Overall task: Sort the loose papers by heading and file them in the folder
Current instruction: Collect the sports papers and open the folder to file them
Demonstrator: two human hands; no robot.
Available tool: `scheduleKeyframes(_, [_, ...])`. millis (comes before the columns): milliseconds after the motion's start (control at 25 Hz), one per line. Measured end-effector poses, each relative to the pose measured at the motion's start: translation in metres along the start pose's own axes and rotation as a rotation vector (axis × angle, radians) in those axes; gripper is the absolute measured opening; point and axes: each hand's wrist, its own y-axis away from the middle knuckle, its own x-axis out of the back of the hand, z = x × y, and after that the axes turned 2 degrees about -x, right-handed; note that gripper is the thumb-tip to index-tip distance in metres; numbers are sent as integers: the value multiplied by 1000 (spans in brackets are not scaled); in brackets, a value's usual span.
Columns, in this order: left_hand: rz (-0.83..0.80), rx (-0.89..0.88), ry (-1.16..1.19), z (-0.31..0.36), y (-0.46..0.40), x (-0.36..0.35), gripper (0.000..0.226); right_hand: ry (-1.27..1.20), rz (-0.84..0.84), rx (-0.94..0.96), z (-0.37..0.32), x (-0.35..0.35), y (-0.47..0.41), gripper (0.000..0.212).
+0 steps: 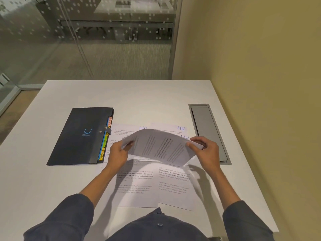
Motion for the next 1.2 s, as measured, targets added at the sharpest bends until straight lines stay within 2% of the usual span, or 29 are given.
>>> scheduleKeyframes(80, [-69, -93, -73, 13, -5, 2, 25, 193, -67, 82, -14, 10, -12, 18])
scheduleKeyframes(200, [-188, -159, -204, 34, -13, -2, 24, 524, -275, 178, -32, 8, -20, 18])
scheduleKeyframes(280, [-262, -212, -254, 49, -18, -5, 27, 595, -404, 211, -43, -1, -22, 10])
scheduleKeyframes(360, [-296, -270, -252, 62, -20, -7, 26, 594, -447, 227, -47, -7, -21, 15])
scheduleKeyframes(480, [-182, -253, -133, 74, -26, -1, 11, 445, -430, 127, -43, -1, -24, 16])
scheduleKeyframes(600, [89, -186, -54, 72, -31, 7, 40, 117, -398, -42, -38, 11, -26, 17])
scheduleKeyframes(680, [162, -79, 48, 65, -30, 6, 52, -93, -369, -129, -36, 15, -26, 18])
scheduleKeyframes(760, [79, 41, 177, 51, -25, -1, 46, -233, -332, -215, -32, 14, -25, 25])
scheduleKeyframes(840, [-91, 150, 301, 41, -15, -8, 29, -340, -297, -286, -28, 11, -25, 29])
scheduleKeyframes(960, [-291, 223, 387, 36, 3, -19, 34, -446, -266, -361, -26, 2, -26, 34])
scheduleKeyframes(1080, [-270, 150, 408, 33, 14, -30, 33, -523, -235, -390, -26, -8, -24, 37])
scheduleKeyframes(1200, [-197, 57, 290, 35, 20, -32, 34, -564, -185, -448, -29, -18, -23, 33])
